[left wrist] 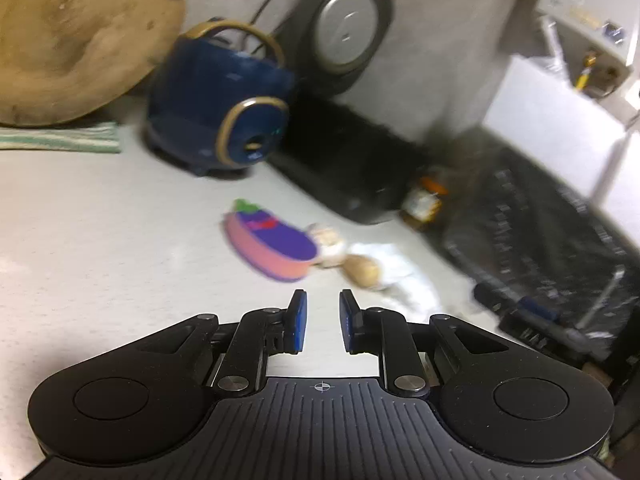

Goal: Collect trash
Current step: 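Reach the right gripper to the white tissue and grasp it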

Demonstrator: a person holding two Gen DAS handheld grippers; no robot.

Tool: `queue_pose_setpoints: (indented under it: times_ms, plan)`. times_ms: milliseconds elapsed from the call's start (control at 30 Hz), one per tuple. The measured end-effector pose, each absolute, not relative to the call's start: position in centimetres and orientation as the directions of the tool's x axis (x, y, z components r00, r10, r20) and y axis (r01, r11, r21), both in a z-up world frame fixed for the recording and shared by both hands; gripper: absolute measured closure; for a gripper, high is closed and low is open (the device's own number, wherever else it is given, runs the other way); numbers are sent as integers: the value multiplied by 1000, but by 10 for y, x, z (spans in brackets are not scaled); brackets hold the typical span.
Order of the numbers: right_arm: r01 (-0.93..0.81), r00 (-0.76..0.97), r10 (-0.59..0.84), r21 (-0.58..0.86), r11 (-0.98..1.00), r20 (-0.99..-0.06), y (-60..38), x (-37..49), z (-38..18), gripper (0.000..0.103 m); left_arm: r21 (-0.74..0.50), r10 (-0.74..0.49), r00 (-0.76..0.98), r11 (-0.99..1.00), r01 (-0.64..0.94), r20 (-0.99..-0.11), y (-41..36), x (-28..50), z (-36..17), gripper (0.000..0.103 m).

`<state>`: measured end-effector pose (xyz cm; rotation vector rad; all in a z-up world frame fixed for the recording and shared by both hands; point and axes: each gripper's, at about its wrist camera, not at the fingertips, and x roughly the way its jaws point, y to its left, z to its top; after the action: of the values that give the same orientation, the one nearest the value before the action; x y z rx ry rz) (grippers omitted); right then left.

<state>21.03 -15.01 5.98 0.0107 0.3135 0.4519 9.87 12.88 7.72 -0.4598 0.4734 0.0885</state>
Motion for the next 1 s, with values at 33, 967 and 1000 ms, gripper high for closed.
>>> queue_pose_setpoints:
  times_ms: [33, 967, 1000]
  plan:
    - [-438, 844, 443, 86, 895, -302, -149, 215, 58, 2, -398, -7, 880, 893, -208, -474, 132, 101, 76, 83]
    - [-669, 443, 686, 297, 681, -576, -80, 299, 31, 91, -421, -12, 914, 890, -175, -406, 118, 109, 62, 83]
    - [-682, 417, 706, 317, 659, -572, -82, 294, 32, 91, -423, -12, 913, 889, -176, -407, 118, 110, 61, 83]
